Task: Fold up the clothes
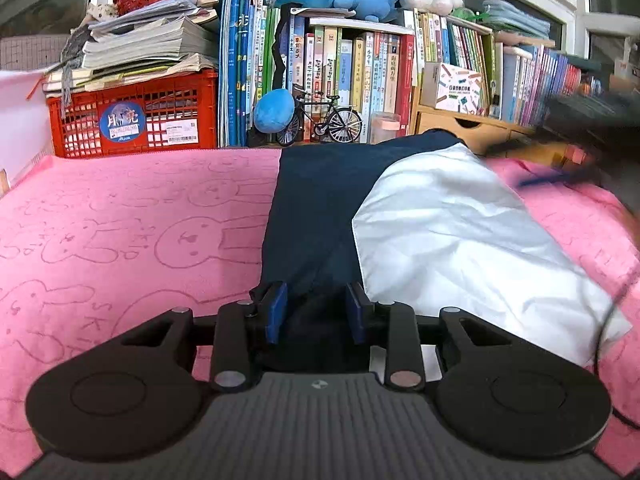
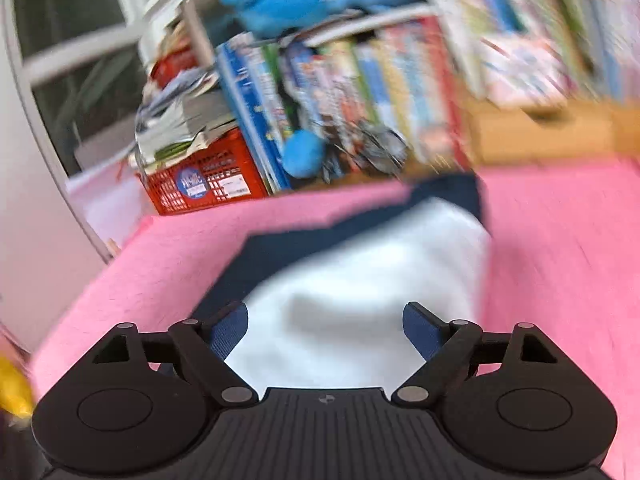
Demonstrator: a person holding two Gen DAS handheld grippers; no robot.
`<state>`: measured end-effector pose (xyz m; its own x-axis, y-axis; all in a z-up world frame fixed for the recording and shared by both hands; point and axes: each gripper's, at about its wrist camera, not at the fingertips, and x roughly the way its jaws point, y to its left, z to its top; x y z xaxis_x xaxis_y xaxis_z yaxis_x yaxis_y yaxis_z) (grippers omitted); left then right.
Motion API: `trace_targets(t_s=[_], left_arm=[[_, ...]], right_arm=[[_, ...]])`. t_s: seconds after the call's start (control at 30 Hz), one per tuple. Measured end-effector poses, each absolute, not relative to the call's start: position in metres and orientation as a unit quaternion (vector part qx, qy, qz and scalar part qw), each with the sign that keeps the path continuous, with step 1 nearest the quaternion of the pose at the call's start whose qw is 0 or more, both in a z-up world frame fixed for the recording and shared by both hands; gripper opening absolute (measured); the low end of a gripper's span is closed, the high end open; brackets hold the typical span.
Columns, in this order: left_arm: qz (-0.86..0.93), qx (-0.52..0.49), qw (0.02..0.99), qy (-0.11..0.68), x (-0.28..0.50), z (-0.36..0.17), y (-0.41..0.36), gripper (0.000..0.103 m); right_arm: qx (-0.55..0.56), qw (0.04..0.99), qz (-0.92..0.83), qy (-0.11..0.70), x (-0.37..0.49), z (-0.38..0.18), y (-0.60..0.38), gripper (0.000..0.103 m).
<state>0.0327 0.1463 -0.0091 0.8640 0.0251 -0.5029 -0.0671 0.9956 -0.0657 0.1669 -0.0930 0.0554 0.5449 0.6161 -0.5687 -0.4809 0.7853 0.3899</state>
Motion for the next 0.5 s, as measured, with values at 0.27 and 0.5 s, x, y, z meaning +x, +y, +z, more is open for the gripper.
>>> trace_targets(t_s=[0.27,0.5], left_arm=[[0.003,-0.037,0.963,0.267,0.033,-0.008,0.152,0.033],[-0.027,-0.072,0.954,0.288,0.038,-0.003,0.17,0.033]], right_arm=[[0.239,0.829,0.31,0.399,0.101,0.007,-0.181,0.095],[0.138,0.872,0.318,0.346,0.062,0.02,-0.165,0.096]])
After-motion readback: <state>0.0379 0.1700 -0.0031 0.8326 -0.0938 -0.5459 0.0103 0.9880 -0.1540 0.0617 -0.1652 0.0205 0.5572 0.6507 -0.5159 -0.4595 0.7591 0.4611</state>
